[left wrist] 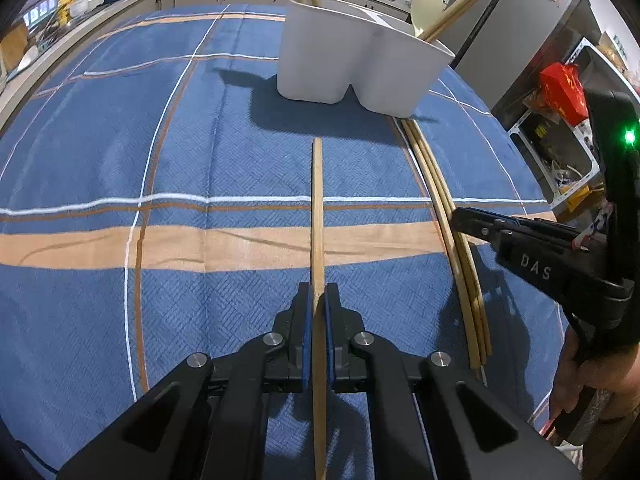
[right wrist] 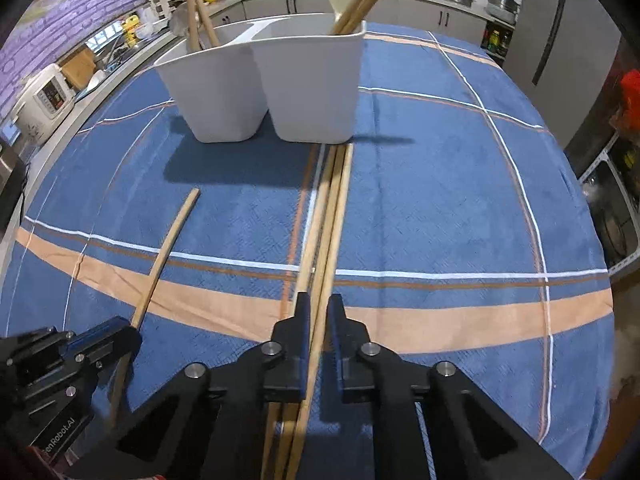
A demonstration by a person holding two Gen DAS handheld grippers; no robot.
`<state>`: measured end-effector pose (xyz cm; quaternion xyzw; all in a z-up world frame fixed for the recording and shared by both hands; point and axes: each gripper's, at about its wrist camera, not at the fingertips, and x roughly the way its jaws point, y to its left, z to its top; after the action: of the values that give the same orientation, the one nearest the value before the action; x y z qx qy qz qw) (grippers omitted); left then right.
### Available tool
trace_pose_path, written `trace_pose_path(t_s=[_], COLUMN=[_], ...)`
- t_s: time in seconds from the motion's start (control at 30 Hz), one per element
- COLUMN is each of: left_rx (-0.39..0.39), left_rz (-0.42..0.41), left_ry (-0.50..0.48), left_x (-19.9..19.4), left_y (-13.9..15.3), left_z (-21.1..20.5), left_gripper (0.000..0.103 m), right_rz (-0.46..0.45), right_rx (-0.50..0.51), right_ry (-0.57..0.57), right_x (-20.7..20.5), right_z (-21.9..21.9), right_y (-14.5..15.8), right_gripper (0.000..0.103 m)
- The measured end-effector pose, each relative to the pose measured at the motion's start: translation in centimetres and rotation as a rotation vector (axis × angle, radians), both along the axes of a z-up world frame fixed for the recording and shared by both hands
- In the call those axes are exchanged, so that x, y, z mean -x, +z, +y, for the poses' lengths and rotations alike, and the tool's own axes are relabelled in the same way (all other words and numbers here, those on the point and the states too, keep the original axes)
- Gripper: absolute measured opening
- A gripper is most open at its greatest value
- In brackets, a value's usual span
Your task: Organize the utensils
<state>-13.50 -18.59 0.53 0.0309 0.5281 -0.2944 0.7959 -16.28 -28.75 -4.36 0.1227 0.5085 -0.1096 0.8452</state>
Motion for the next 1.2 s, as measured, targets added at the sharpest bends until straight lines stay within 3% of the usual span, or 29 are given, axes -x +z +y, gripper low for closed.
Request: trace_pose_path(t_s=[0.37,0.43,0.47,0.5,0.53,0.67,0.77,0.8,0.9,1.03,1.2], left_rx=[0.035,0.037,0.037,0.041,0.037,0.012,0.016,0.015,0.010,0.009,0.015], left_rz=[0.049,0.045,0.041,0.036,0.032,0.004,0.001,-0.004,-0.020,-0.025,-0.016], left_ry=[0.058,0.064,0.069,0.076,0.090,0.132,0.136,0.137,0.135,0.140,0.154], left_x=[2.7,3.3,3.5,3.6,3.5,3.1,3.2,3.3,3.4,3.4,3.4], left_y=[-0.1,-0.1,-0.1,-0.1,-0.1,0.0,0.0,-0.1,-0.1,0.0,0.0], left_z=[3.2,3.8,4.0,4.4,4.6,5.2,5.5,5.5,5.5,5.4,5.3], left_gripper=[0.005,0.006,0.006,0.006,0.006,0.006,0.006,0.006,0.006,0.006,0.006], right_rz=[0.003,-0.032,-0.063,-0.083,-0.118,-0.130,-0.056,-0.041,-0.006,0.016,0.021], right_rx=[-0.095,-0.148,-0.159,-0.157,-0.162,-0.168,-0.089,-0.072,0.015,0.044,0.012], right_ry=[-0.150,-0.124,-0.103,-0.088,-0.059,0.018,0.062,0.069,0.060,0.028,-0.049], right_x=[9.6,10.6,10.9,10.7,10.3,6.6,3.7,3.3,1.7,0.4,2.9], right_z=[-3.7,-3.9,-3.7,-3.4,-2.8,-0.8,0.4,0.7,1.1,0.6,-1.3], right_y=[-0.7,-0.4,-0.2,0.0,0.7,1.1,0.2,-0.1,-0.6,-0.7,-0.8], right_gripper=[0.001,0.013,0.032,0.045,0.048,0.047,0.022,0.020,0.017,0.016,0.013])
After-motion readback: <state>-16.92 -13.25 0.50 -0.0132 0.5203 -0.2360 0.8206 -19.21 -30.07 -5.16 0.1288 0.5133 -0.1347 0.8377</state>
